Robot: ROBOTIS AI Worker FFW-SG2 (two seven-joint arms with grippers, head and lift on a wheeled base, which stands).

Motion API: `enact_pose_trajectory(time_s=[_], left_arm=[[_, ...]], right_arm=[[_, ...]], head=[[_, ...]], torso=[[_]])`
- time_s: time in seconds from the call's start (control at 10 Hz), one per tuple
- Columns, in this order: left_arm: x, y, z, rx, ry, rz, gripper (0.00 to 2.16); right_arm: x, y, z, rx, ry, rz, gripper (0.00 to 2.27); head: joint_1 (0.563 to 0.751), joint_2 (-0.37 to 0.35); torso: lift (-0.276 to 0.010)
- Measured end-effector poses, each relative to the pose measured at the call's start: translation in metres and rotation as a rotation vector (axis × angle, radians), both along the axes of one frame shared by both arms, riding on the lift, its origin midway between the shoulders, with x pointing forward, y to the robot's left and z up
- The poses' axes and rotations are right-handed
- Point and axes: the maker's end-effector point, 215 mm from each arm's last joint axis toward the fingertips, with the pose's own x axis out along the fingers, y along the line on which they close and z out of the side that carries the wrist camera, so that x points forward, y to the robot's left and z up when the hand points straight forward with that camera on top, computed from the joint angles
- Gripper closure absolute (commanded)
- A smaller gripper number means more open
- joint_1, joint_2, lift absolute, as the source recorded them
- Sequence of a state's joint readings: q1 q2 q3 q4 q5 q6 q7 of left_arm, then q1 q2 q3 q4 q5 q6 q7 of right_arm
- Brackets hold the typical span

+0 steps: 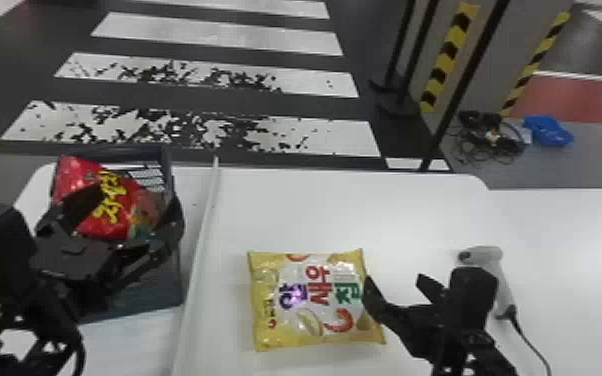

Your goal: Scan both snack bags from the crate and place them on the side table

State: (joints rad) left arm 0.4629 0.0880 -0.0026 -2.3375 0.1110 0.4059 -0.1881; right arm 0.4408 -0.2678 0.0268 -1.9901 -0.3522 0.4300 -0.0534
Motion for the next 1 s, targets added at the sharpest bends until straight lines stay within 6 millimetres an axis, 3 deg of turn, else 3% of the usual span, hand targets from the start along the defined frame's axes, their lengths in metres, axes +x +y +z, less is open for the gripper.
enact_pose_trajectory(time_s=[0.2, 0.3, 0.6, 1.0], left_arm=[[-0.013, 0.046, -0.025, -0.005, 0.040, 0.067, 0.08], [-0.021, 0.058, -0.036, -0.015, 0.054, 0.085, 0.08], [-0.033, 0.056, -0.058, -0.061, 0.088, 0.063, 0.08], [-0.042, 0.050, -0.075, -0.079, 0.125, 0.039, 0.08]], right_arm=[[-0.024, 0.011, -0.020, 0.085, 0.167, 0.086, 0.09], [-0.034, 0.012, -0.024, 0.113, 0.225, 0.110, 0.09], [-0.050, 0.028, -0.010, 0.277, 0.293, 0.193, 0.08], [-0.055, 0.035, 0.003, 0.457, 0.328, 0.245, 0.08]], head=[[0.695, -0.021], [0.695, 0.005], [0.695, 0.026], [0.695, 0.029]], torso=[[-0.095], [-0.095], [-0.095], [-0.095]])
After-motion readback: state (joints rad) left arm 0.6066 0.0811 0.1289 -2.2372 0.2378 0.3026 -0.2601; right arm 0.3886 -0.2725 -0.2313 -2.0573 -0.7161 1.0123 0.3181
